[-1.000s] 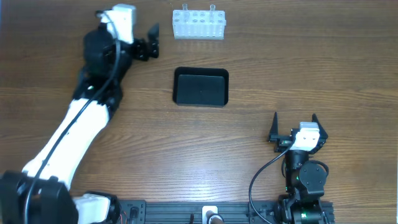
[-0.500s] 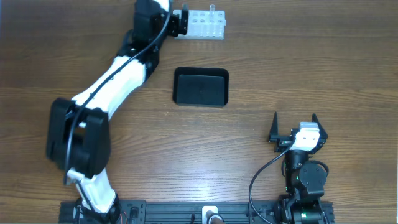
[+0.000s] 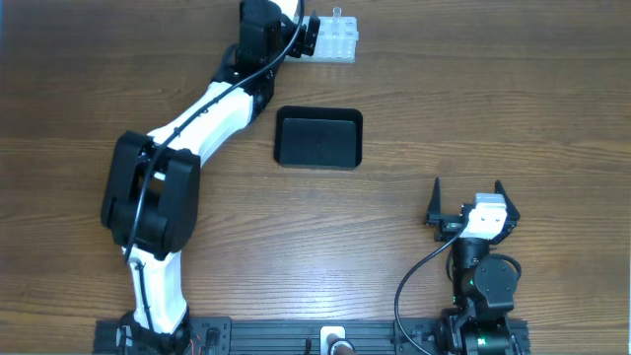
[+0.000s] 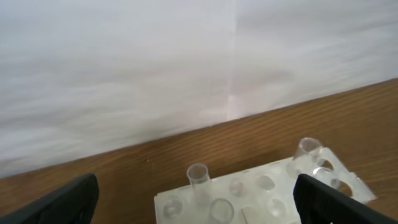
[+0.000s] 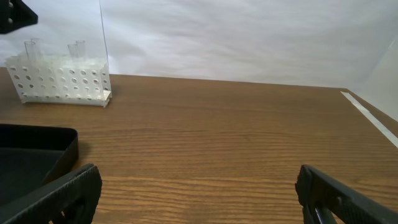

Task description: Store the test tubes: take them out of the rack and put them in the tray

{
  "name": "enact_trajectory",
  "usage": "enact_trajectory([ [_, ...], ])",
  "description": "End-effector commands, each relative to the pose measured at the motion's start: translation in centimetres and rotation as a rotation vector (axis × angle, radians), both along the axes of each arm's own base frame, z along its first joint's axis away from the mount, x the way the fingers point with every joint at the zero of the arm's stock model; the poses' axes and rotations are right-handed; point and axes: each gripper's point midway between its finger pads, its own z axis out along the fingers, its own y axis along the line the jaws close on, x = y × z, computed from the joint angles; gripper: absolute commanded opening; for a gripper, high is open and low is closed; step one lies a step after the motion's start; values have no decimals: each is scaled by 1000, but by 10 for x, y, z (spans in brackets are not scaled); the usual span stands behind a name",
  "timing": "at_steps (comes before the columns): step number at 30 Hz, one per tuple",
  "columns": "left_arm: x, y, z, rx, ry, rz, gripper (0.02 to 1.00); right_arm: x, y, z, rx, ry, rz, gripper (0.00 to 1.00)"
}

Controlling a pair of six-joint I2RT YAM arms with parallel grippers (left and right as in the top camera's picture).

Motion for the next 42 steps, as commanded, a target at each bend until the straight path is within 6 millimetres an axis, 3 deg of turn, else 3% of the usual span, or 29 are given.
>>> enact_trajectory([
  [1,6,0,-18,-56,33,42,998,0,-3,-3,-2,5,-15,991],
  [8,12,-4,-32,-65,46,62,996,0,-3,-3,-2,5,-15,991],
  [21,19,6,-50,-92,67,155,998,0,-3,-3,-2,5,-15,991],
  [42,19,-14,-55,-167,98,161,998,0,-3,-3,-2,5,-15,991],
])
